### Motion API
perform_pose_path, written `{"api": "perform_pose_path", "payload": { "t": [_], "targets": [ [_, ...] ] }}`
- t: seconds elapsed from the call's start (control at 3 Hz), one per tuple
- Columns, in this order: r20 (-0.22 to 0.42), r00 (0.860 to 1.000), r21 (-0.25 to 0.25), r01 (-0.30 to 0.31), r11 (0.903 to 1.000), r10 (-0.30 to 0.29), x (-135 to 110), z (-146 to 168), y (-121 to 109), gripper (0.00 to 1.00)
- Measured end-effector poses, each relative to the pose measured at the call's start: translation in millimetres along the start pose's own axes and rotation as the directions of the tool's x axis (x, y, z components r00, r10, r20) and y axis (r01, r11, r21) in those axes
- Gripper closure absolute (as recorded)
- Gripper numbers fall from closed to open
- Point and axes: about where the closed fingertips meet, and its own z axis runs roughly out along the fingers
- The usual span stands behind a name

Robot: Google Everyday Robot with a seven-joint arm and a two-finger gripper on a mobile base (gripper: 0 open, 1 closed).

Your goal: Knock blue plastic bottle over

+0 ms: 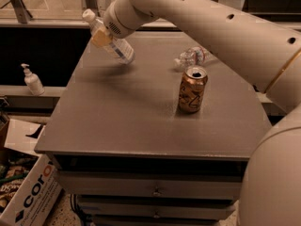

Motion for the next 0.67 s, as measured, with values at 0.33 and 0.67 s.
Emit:
{"api": "perform_pose_path", "payload": {
  "t": [0.33,0.67],
  "targets": [
    [-0.021,0.997,0.017,0.077,0.9969,-0.077,8.6,-25.3,-17.5,1.00],
    [-0.057,0.983,-0.017,0.172,0.9849,-0.173,17.8,-41.7,-24.0,1.00]
  ]
}}
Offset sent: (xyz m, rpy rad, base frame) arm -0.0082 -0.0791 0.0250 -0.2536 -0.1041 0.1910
